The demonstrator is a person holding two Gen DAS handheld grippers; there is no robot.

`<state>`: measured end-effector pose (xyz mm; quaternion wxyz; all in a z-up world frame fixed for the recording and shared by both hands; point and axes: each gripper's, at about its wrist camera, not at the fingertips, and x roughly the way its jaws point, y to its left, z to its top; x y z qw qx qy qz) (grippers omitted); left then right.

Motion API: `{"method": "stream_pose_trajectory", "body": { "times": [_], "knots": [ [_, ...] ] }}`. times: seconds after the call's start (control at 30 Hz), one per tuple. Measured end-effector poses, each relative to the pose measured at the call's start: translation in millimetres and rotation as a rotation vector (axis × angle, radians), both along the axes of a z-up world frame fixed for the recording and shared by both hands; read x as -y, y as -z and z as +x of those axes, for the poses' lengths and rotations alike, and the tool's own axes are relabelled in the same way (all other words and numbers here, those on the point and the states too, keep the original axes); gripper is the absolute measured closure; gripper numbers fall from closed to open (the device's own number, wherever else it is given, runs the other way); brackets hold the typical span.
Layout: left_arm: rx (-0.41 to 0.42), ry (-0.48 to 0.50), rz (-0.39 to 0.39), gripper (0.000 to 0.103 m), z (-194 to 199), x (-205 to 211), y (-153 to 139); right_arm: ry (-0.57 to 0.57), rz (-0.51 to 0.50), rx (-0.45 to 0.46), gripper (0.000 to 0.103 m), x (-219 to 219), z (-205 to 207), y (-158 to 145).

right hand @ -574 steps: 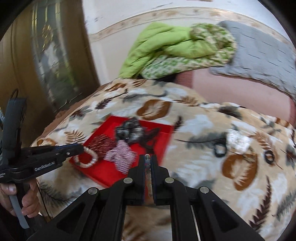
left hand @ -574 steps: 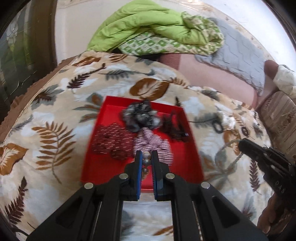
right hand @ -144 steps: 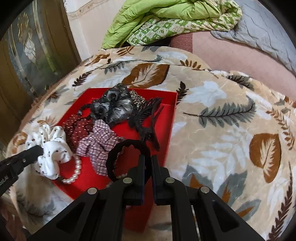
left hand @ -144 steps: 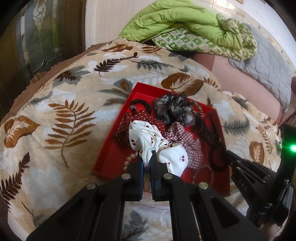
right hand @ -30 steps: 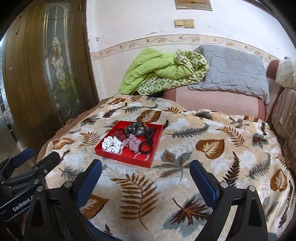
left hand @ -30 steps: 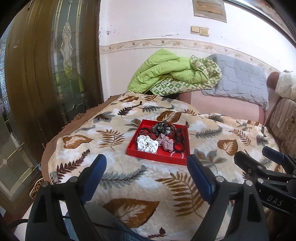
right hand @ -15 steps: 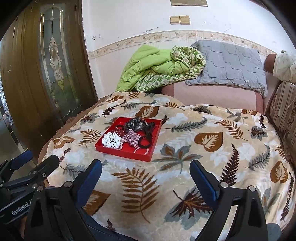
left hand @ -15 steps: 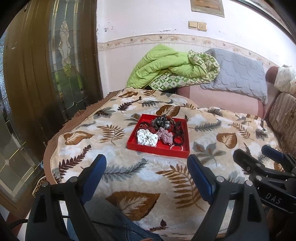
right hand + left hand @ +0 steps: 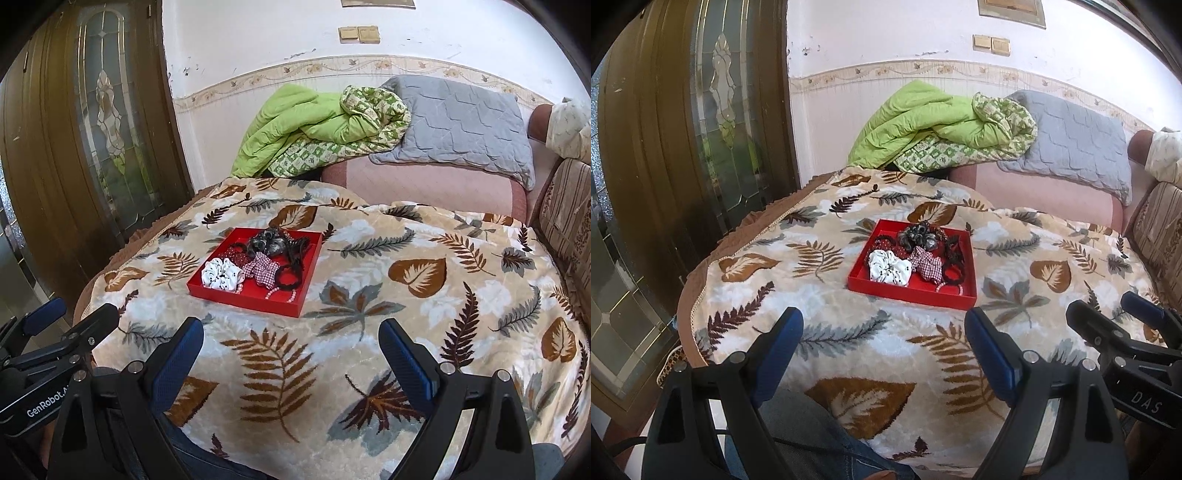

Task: Organize jewelry

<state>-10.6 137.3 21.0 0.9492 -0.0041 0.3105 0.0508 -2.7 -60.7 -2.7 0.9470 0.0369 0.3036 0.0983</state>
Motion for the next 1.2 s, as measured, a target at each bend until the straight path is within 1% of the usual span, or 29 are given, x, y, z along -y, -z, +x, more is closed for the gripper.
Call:
{"method": "stream_pose_trajectory", "body": {
  "times": [0.53, 1.2],
  "knots": [
    [-0.021, -0.006, 0.012, 0.015, 1.6, -0.6, 8.4, -0.002, 0.006, -0.014, 0.005, 0.9, 2.3, 4.6],
    [-0.027, -0.008, 0.013, 0.015, 2.1, 1.5, 10.0, -0.002, 0.001, -0.015, 0.005, 2.0, 2.2, 5.0]
  ]
}}
